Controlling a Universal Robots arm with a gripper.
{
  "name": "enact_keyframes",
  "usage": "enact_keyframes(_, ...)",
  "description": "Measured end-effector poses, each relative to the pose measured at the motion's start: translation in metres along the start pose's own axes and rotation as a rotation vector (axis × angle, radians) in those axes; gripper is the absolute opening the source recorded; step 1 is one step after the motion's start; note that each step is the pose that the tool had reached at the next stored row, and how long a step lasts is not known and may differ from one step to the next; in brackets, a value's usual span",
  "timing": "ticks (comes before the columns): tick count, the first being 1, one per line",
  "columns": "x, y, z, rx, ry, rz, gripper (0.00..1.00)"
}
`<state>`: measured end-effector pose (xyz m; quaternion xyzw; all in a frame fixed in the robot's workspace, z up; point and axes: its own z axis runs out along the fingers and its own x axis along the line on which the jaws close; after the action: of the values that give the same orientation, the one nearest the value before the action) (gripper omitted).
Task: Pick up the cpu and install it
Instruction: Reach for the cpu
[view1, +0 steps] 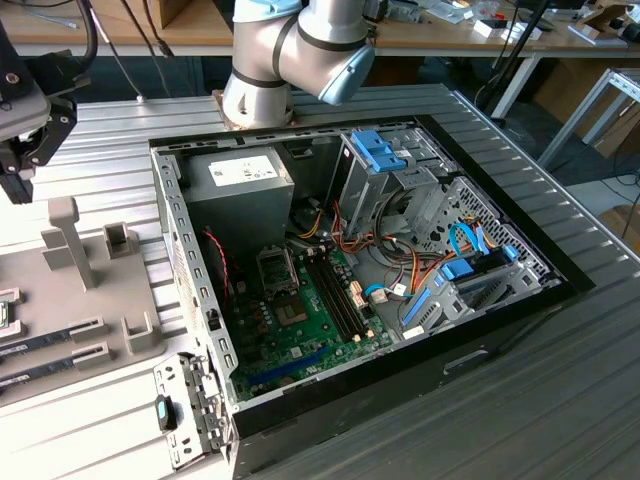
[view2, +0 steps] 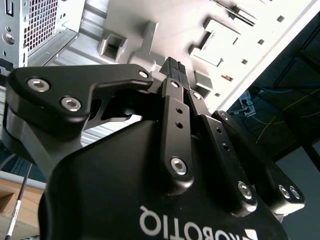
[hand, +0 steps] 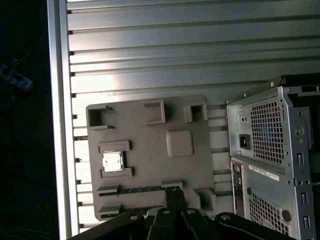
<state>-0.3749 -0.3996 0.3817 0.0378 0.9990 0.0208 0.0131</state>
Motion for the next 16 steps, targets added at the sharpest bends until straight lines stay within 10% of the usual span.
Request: enact_keyframes(16,0.0047,-0.0004,0.0007,0.0000,0.0000,0.000,0.11)
